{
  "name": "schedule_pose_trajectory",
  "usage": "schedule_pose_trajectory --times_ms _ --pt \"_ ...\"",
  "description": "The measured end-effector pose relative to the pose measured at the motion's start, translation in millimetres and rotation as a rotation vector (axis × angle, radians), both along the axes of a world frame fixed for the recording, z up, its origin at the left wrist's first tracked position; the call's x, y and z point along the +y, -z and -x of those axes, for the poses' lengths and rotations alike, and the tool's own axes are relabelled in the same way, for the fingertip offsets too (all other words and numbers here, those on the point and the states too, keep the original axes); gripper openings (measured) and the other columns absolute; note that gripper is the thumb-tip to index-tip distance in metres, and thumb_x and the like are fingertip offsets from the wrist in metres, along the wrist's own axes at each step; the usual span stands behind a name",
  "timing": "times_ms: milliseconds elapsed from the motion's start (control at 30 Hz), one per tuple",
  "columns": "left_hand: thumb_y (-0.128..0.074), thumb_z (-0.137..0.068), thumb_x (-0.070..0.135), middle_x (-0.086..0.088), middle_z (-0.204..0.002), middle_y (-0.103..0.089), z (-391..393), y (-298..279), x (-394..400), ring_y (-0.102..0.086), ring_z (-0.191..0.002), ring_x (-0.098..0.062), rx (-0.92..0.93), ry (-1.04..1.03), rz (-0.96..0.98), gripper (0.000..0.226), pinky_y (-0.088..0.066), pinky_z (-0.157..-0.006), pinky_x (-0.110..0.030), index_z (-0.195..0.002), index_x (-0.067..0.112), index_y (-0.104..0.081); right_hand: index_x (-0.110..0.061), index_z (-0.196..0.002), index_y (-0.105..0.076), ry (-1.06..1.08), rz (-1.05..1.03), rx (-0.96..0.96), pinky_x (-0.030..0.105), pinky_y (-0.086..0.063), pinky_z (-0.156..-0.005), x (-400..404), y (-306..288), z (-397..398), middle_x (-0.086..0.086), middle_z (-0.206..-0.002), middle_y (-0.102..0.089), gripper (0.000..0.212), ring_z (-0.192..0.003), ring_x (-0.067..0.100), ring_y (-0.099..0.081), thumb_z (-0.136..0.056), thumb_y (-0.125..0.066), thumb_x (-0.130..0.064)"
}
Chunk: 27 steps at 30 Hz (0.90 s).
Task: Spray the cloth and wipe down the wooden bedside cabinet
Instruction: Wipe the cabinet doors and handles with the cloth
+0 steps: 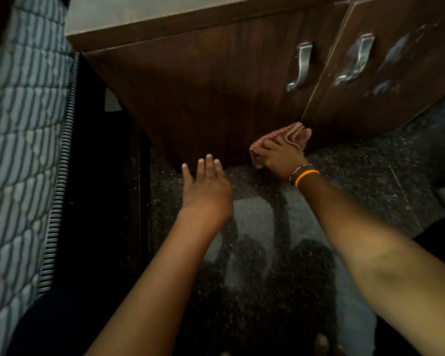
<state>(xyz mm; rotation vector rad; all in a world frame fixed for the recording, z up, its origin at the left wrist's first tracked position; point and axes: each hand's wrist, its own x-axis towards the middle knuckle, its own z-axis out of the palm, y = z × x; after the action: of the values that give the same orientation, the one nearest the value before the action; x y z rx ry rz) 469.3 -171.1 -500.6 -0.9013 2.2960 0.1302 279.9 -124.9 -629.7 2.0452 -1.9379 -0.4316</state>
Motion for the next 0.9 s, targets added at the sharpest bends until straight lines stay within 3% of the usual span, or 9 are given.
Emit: schedule_pose_trajectory --times_ms 67,133,233,333,400,567,700,767,900 --pt "-0.047 -0.095 0.024 -0.014 -0.156 0.017 -1.1 -1.1 0.1 0.013 -0.144 -0.028 -0.004 0.003 0.007 0.080 0.009 -0.112 -0.053 -0.146 0.002 0.011 -0.018 -0.109 -0.068 0.190 -0.033 -0.102 0.040 -0.037 -0.094 16.6 15.8 11.2 -0.001 -0.131 -0.055 0.035 -0.119 0.028 -0.037 -0.088 -0.039 -0.018" --pt "-0.049 -0.094 0.023 -0.015 -0.156 0.015 -0.1 -3.1 1.5 0.012 -0.144 -0.028 0.033 0.016 0.035 0.082 0.008 -0.113 -0.053 -0.146 0.002 0.010 -0.014 -0.129 -0.053 0.696 0.088 -0.436 0.042 -0.028 -0.106 36.4 22.9 14.8 0.010 -0.143 -0.040 0.037 -0.128 0.030 -0.035 -0.093 -0.041 -0.013" --pt "-0.051 -0.092 0.022 -0.016 -0.156 -0.006 6.1 -6.6 9.0 -0.012 -0.144 -0.028 0.207 0.051 0.145 0.081 -0.002 -0.115 -0.052 -0.147 0.002 0.004 -0.009 -0.109 -0.063 1.400 0.887 -1.050 0.035 -0.039 -0.088 51.3 17.8 8.0 0.017 -0.117 -0.053 0.040 -0.102 0.034 -0.052 -0.071 -0.052 -0.017" --pt "-0.054 -0.089 0.021 -0.014 -0.136 -0.041 20.8 -12.3 16.4 -0.050 -0.115 -0.028 0.461 0.101 0.311 0.080 -0.034 -0.101 -0.040 -0.149 0.010 -0.001 0.005 -0.094 -0.062 1.207 1.244 -1.368 0.033 -0.043 -0.086 44.6 -0.2 -8.6 0.023 -0.097 -0.056 0.035 -0.089 0.027 -0.052 -0.065 -0.045 -0.003" --pt "-0.052 -0.088 0.018 -0.012 -0.126 -0.046 32.1 -18.2 17.2 -0.055 -0.101 -0.027 0.559 0.151 0.358 0.080 -0.039 -0.087 -0.039 -0.149 0.017 0.000 0.006 -0.094 -0.061 1.008 1.389 -1.426 0.016 -0.041 -0.082 30.6 -28.7 -32.9 0.016 -0.092 -0.054 0.033 -0.090 0.019 -0.049 -0.065 -0.047 0.001" --pt "-0.046 -0.083 0.006 -0.014 -0.117 -0.050 60.8 -33.3 20.4 -0.058 -0.090 -0.032 0.731 0.213 0.420 0.084 -0.037 -0.078 -0.042 -0.149 0.028 0.003 0.011 -0.094 -0.060 0.582 1.760 -1.137 0.003 -0.036 -0.086 9.4 -126.0 -36.1 0.026 -0.093 -0.054 0.025 -0.087 0.002 -0.047 -0.070 -0.055 0.017" --pt "-0.047 -0.083 0.005 -0.016 -0.116 -0.050 76.1 -38.8 20.2 -0.058 -0.087 -0.033 0.754 0.220 0.463 0.084 -0.036 -0.077 -0.042 -0.149 0.028 0.000 0.004 -0.099 -0.064 0.451 1.618 -0.985 0.009 -0.035 -0.088 0.2 -157.5 -9.4 0.020 -0.101 -0.054 0.028 -0.096 0.024 -0.051 -0.073 -0.057 0.011" --pt "-0.046 -0.085 0.008 -0.015 -0.117 -0.050 82.7 -36.4 21.4 -0.058 -0.091 -0.033 0.712 0.205 0.461 0.080 -0.036 -0.080 -0.042 -0.149 0.028 -0.001 -0.008 -0.111 -0.062 0.481 1.489 -0.925 0.027 -0.036 -0.095 -3.6 -140.5 -5.9 0.015 -0.114 -0.051 0.031 -0.105 0.032 -0.049 -0.081 -0.057 0.000" --pt "-0.045 -0.087 0.012 -0.015 -0.120 -0.049 88.2 -30.1 24.3 -0.058 -0.095 -0.034 0.683 0.168 0.474 0.075 -0.036 -0.083 -0.042 -0.149 0.026 -0.005 -0.013 -0.124 -0.056 0.594 1.371 -0.931 0.037 -0.031 -0.101 -7.3 -86.9 -16.5 0.017 -0.122 -0.053 0.035 -0.117 0.028 -0.044 -0.089 -0.053 -0.015"
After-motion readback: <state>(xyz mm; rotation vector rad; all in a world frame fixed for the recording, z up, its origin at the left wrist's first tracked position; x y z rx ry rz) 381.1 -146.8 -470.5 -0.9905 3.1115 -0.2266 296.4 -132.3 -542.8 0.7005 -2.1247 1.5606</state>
